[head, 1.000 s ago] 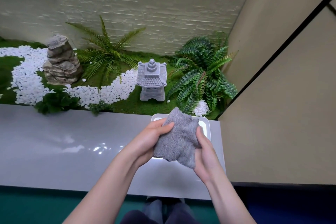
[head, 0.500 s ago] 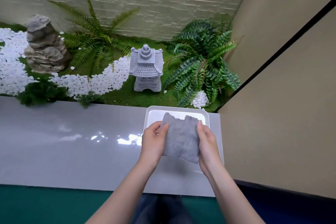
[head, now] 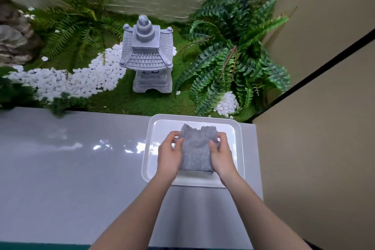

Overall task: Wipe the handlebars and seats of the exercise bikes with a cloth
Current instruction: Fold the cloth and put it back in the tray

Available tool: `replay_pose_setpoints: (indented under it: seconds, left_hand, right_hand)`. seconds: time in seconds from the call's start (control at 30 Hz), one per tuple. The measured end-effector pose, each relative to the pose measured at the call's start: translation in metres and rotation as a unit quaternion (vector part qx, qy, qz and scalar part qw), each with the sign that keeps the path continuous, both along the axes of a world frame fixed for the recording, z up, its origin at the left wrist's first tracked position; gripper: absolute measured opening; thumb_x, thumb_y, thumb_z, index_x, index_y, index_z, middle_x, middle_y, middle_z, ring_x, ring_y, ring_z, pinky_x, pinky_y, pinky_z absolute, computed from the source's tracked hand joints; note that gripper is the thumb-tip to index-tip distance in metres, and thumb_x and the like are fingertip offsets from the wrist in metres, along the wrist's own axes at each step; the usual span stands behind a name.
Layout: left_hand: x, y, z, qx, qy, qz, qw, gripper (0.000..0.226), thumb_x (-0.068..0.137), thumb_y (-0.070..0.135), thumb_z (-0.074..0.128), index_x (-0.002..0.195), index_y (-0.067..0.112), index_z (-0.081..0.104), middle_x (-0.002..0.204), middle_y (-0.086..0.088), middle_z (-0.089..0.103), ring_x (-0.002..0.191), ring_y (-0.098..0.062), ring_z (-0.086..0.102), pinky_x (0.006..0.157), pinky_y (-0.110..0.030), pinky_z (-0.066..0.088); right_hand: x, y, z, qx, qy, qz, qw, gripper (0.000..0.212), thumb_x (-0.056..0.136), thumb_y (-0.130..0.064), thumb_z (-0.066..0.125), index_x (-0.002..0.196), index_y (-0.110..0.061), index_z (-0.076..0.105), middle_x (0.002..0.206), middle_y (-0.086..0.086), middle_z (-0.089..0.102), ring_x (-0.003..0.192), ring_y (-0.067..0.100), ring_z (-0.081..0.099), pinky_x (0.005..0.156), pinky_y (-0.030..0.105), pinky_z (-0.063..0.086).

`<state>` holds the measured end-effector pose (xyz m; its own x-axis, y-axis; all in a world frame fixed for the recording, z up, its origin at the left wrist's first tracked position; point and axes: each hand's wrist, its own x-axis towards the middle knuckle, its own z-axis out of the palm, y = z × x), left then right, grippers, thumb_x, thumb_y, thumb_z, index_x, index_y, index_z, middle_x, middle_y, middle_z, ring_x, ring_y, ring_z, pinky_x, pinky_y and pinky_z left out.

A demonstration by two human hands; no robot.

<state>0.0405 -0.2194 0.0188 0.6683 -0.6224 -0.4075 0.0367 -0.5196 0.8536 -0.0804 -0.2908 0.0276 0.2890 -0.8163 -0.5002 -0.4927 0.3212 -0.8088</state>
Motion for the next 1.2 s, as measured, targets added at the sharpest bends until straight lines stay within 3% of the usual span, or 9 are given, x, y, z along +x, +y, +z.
replay_pose_setpoints:
  seconds: [0.17, 0.3, 0.5, 0.6, 0.7, 0.8, 0.93, 1.07, 1.2]
  left_hand:
    - [0.005, -0.011, -0.074, 0.04, -0.007, -0.011, 0.999, 0.012, 0.094, 0.018, 0.051, 0.098, 0.021, 0.061, 0.083, -0.001, 0.061, 0.077, -0.018, 0.058, 0.064, -0.025, 0.043]
    - [0.006, -0.014, -0.103, 0.061, -0.042, -0.022, 0.997, 0.008, 0.092, 0.017, 0.052, 0.095, 0.022, 0.057, 0.079, 0.006, 0.06, 0.071, -0.009, 0.055, 0.061, -0.019, 0.041]
    - [0.008, -0.018, -0.108, 0.104, -0.096, -0.029, 0.99, 0.007, 0.091, 0.016, 0.055, 0.097, 0.019, 0.053, 0.078, 0.005, 0.057, 0.075, -0.021, 0.058, 0.066, -0.03, 0.041]
    - [0.004, -0.014, -0.099, 0.138, -0.203, -0.067, 0.967, 0.017, 0.091, 0.019, 0.055, 0.107, 0.02, 0.05, 0.1, 0.004, 0.054, 0.078, -0.024, 0.058, 0.063, -0.033, 0.043]
    - [0.0, 0.0, -0.093, 0.09, -0.305, -0.17, 0.933, 0.02, 0.085, 0.016, 0.062, 0.102, 0.018, 0.053, 0.103, 0.0, 0.049, 0.081, -0.023, 0.055, 0.058, -0.035, 0.046]
    - [0.0, 0.012, -0.094, 0.026, -0.3, -0.306, 0.903, 0.025, 0.073, 0.015, 0.074, 0.093, 0.012, 0.06, 0.094, -0.003, 0.054, 0.081, -0.026, 0.055, 0.069, -0.04, 0.048]
    - [0.007, 0.023, -0.103, 0.037, -0.288, -0.356, 0.888, 0.035, 0.067, 0.019, 0.08, 0.094, 0.01, 0.061, 0.097, -0.003, 0.056, 0.087, -0.026, 0.053, 0.071, -0.039, 0.048]
    - [0.014, 0.025, -0.108, 0.018, -0.247, -0.35, 0.904, 0.023, 0.074, 0.01, 0.073, 0.091, 0.007, 0.058, 0.098, -0.001, 0.052, 0.094, -0.02, 0.048, 0.07, -0.038, 0.049]
    - [0.019, 0.027, -0.11, -0.024, -0.234, -0.336, 0.912, 0.016, 0.073, -0.002, 0.069, 0.079, 0.005, 0.056, 0.09, -0.001, 0.053, 0.086, -0.014, 0.047, 0.073, -0.03, 0.045]
  right_hand:
    - [0.002, -0.014, -0.069, -0.027, 0.053, 0.038, 0.997, 0.013, 0.1, -0.013, 0.04, 0.104, -0.025, 0.04, 0.092, 0.005, 0.065, 0.075, 0.014, 0.059, 0.057, 0.015, 0.043]
    - [0.004, -0.02, -0.1, -0.058, 0.101, 0.075, 0.99, 0.009, 0.099, -0.014, 0.041, 0.106, -0.02, 0.039, 0.09, 0.008, 0.061, 0.066, 0.015, 0.05, 0.061, 0.027, 0.035]
    - [0.009, -0.025, -0.107, -0.097, 0.173, 0.107, 0.974, 0.025, 0.096, -0.02, 0.048, 0.12, -0.013, 0.042, 0.093, 0.012, 0.063, 0.082, 0.029, 0.058, 0.068, 0.032, 0.041]
    - [0.001, -0.018, -0.102, -0.086, 0.18, 0.048, 0.979, 0.034, 0.09, -0.026, 0.061, 0.118, -0.016, 0.045, 0.074, 0.001, 0.056, 0.075, 0.024, 0.059, 0.066, 0.03, 0.041]
    - [-0.015, -0.007, -0.097, -0.031, 0.17, -0.013, 0.985, 0.04, 0.084, -0.023, 0.069, 0.115, -0.018, 0.045, 0.077, 0.002, 0.058, 0.069, 0.013, 0.058, 0.057, 0.02, 0.039]
    - [-0.025, 0.005, -0.096, 0.005, 0.161, -0.039, 0.986, 0.041, 0.08, -0.012, 0.07, 0.113, -0.019, 0.047, 0.082, 0.005, 0.06, 0.069, 0.011, 0.06, 0.053, 0.01, 0.04]
    - [-0.026, 0.011, -0.096, 0.005, 0.151, -0.073, 0.986, 0.038, 0.078, -0.003, 0.069, 0.109, -0.016, 0.05, 0.078, 0.006, 0.06, 0.069, 0.009, 0.057, 0.055, 0.004, 0.039]
    - [-0.021, 0.006, -0.092, 0.069, 0.128, -0.132, 0.981, 0.033, 0.075, -0.002, 0.07, 0.102, -0.015, 0.056, 0.083, 0.012, 0.065, 0.071, 0.026, 0.063, 0.057, 0.017, 0.044]
    - [-0.02, 0.007, -0.084, 0.146, 0.05, -0.208, 0.966, 0.025, 0.073, 0.004, 0.066, 0.088, -0.015, 0.058, 0.082, 0.008, 0.059, 0.054, 0.022, 0.065, 0.06, 0.026, 0.056]
